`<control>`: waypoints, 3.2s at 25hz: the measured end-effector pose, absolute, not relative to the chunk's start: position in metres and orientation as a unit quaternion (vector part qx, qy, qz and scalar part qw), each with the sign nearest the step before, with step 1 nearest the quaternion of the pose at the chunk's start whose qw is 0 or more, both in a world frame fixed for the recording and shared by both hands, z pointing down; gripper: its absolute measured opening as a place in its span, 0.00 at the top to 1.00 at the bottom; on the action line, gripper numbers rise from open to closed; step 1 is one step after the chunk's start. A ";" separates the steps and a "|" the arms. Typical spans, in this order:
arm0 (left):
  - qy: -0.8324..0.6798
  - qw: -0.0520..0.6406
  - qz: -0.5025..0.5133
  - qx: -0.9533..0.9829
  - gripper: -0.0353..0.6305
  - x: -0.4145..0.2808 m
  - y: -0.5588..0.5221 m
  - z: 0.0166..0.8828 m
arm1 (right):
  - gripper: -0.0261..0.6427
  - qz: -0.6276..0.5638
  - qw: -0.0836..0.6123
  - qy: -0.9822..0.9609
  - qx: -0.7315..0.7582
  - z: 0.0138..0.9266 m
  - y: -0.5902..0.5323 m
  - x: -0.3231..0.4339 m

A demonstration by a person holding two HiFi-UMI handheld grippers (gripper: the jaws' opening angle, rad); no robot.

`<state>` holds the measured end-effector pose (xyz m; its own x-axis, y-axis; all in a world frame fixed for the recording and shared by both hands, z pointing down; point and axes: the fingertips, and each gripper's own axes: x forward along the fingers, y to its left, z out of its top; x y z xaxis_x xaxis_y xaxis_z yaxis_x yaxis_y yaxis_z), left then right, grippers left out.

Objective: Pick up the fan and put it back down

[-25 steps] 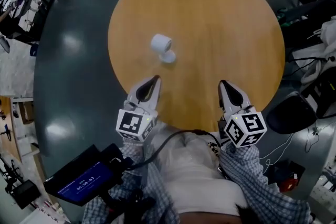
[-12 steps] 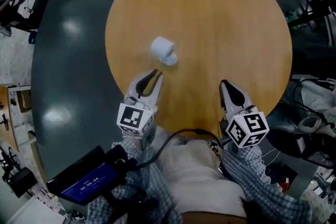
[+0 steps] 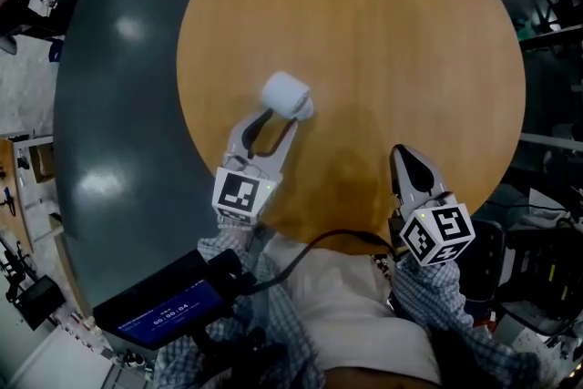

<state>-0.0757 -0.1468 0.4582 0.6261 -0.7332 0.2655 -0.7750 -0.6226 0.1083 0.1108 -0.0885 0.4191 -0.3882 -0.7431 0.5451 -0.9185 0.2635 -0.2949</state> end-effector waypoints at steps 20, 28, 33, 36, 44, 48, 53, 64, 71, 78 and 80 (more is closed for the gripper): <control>-0.425 0.079 0.108 0.895 0.76 -0.054 -0.208 0.505 | 0.96 0.307 0.146 -0.758 0.557 0.479 -0.094 0.140; -0.432 0.084 0.114 0.891 0.76 -0.044 -0.208 0.498 | 0.96 0.296 0.134 -0.766 0.555 0.474 -0.103 0.152; -0.438 0.081 0.118 0.887 0.76 -0.049 -0.199 0.481 | 0.96 0.285 0.126 -0.777 0.547 0.456 -0.104 0.144; -0.444 0.087 0.118 0.884 0.76 -0.051 -0.190 0.466 | 0.96 0.276 0.120 -0.783 0.545 0.444 -0.103 0.141; -0.435 0.041 0.154 0.886 0.76 -0.065 -0.167 0.433 | 0.96 0.240 0.097 -0.800 0.541 0.402 -0.106 0.127; -0.422 0.030 0.154 0.893 0.76 -0.064 -0.154 0.421 | 0.96 0.222 0.079 -0.806 0.543 0.389 -0.108 0.122; -0.414 0.014 0.149 0.898 0.76 -0.066 -0.147 0.399 | 0.96 0.200 0.055 -0.812 0.546 0.367 -0.116 0.114; -0.399 -0.014 0.142 0.906 0.76 -0.067 -0.118 0.378 | 0.96 0.183 0.040 -0.816 0.547 0.350 -0.106 0.105; -0.388 -0.015 0.127 0.913 0.76 -0.061 -0.116 0.374 | 0.96 0.182 0.045 -0.820 0.541 0.350 -0.111 0.104; -0.394 -0.014 0.120 0.911 0.76 -0.064 -0.118 0.368 | 0.96 0.177 0.039 -0.824 0.537 0.345 -0.115 0.098; -0.398 -0.015 0.119 0.909 0.76 -0.067 -0.119 0.369 | 0.96 0.177 0.038 -0.824 0.537 0.346 -0.115 0.097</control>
<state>-0.0673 -0.1189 0.3686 0.6546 -0.7275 0.2055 -0.7205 -0.6827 -0.1217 0.0967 -0.1145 0.3460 -0.4204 -0.8714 0.2527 -0.8984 0.3608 -0.2506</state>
